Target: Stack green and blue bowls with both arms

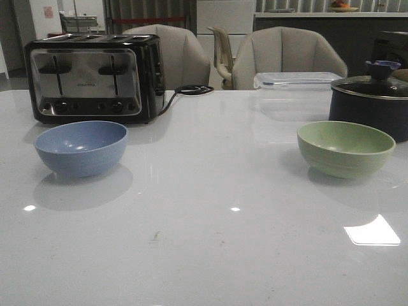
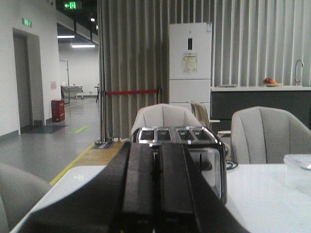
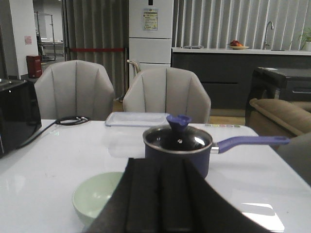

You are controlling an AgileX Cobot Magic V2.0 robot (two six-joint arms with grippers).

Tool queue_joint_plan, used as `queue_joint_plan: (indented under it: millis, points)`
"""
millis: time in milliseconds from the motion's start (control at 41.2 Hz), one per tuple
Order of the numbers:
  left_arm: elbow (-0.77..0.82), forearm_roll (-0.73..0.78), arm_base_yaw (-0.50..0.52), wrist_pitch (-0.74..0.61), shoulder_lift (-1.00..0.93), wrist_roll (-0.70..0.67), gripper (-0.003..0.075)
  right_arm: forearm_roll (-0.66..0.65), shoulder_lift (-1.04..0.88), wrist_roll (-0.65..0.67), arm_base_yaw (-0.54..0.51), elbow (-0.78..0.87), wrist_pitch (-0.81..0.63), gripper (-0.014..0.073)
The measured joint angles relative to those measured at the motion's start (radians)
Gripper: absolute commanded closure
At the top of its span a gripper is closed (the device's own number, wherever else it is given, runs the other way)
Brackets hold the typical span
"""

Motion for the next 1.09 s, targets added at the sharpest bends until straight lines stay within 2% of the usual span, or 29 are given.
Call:
queue_joint_plan:
  millis: [194,461,752,970,1091]
  points:
    - [-0.223,0.002,0.000,0.110,0.105,0.000,0.0621,0.000,0.118,0.000,0.000,-0.266,0.191,0.0548]
    - [-0.465,0.002,0.000,0.300,0.319,0.000,0.0621,0.002,0.343,0.000,0.000,-0.506,0.410,0.0548]
    - [-0.493,0.003,0.000,0.503,0.490,0.000,0.0621,0.017,0.545,0.000,0.000,-0.539,0.611,0.0548]
    - [-0.483,0.003,0.000,0.622,0.565,0.000,0.0621,0.017,0.655,0.000,0.000,-0.539,0.692,0.0548]
    - [-0.480,0.003,0.000,0.642,0.590,0.000,0.0621,0.017,0.701,0.000,0.000,-0.539,0.710,0.0548]
